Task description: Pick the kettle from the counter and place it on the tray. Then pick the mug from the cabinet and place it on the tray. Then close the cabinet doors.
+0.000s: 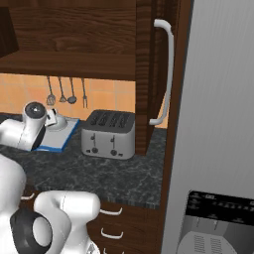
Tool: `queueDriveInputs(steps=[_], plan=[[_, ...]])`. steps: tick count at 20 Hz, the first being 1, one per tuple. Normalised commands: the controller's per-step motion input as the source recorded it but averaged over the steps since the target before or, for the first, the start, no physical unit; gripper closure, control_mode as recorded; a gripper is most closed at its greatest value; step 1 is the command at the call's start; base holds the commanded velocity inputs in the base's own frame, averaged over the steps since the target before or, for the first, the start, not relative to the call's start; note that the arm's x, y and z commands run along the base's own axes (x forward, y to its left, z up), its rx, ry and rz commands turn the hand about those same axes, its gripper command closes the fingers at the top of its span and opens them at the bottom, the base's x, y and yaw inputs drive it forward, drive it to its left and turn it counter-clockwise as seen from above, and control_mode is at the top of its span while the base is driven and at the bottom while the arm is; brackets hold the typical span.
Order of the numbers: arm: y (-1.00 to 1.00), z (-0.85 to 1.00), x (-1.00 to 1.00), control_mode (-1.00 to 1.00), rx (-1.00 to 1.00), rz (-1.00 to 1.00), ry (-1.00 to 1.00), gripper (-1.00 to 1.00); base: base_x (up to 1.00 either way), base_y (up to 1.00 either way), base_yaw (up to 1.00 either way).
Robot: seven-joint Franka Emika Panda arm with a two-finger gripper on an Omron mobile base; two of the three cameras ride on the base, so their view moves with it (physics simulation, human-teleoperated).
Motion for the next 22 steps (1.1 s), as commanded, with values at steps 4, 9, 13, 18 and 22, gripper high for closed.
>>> queueDriveInputs(steps=[4,9,13,18,22], plan=[[0.06,-0.28,0.62,-1.00,-0.01,0.00,0.00,1.00,0.00,0.00,0.00],[0.09,-0.31,0.54,-1.00,0.00,0.02,0.00,1.00,0.00,0.00,0.00],[0.31,-0.31,0.30,-1.00,0.00,0.05,0.00,1.00,0.00,0.00,0.00],[0.16,-0.26,0.20,-1.00,0.00,0.02,0.00,1.00,0.00,0.00,0.00],[0.11,-0.33,0.13,-1.00,-0.02,0.00,0.00,1.00,0.00,0.00,0.00]])
